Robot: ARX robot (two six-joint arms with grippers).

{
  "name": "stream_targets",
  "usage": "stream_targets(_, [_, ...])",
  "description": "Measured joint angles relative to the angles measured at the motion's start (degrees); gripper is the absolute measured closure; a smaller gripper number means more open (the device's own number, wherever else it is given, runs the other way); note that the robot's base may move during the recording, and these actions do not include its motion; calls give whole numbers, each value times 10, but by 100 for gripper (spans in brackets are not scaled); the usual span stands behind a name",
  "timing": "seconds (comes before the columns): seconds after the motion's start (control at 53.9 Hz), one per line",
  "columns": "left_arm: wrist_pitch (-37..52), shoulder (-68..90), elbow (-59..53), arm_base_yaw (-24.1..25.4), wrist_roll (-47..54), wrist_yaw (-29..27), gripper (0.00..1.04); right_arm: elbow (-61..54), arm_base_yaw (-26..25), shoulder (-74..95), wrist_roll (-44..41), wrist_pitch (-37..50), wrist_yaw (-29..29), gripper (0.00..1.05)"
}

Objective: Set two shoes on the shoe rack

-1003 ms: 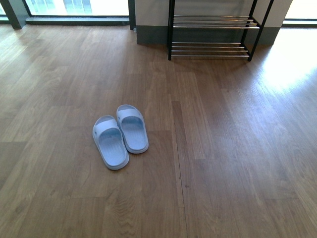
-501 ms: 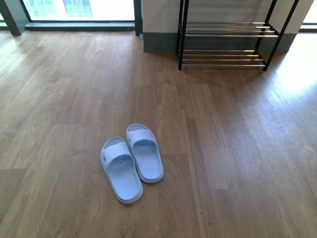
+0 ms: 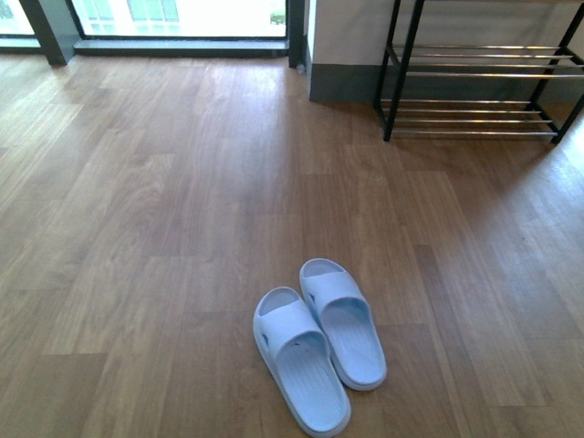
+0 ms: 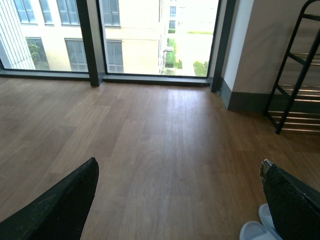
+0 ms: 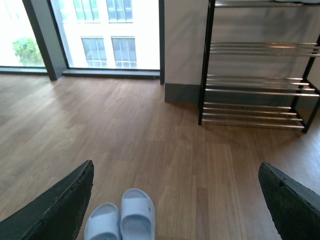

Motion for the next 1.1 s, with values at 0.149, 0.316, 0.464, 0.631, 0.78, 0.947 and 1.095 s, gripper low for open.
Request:
stream_targets(0.149, [0, 0, 0, 0, 0, -1, 9, 0, 0, -1, 0, 0, 0, 9])
stream_targets(0.316, [0, 0, 0, 0, 0, 2, 9, 0, 0, -1, 0, 0, 2, 9])
stream_targets(0.464, [0, 0, 0, 0, 0, 2, 9, 12, 24, 125, -37, 54, 38, 9])
stream_targets(0.631, [0, 0, 0, 0, 0, 2, 9, 64, 32, 396, -47, 229, 12, 9])
stream_targets(0.78, [0, 0, 0, 0, 0, 1, 9, 139, 50, 661, -71, 374, 14, 9])
stream_targets(0.947, [0, 0, 0, 0, 0, 2, 9, 252, 71, 923, -84, 450, 24, 9])
stream_targets(1.095, [0, 0, 0, 0, 0, 2, 9, 381, 88, 1147, -101, 466, 36, 9])
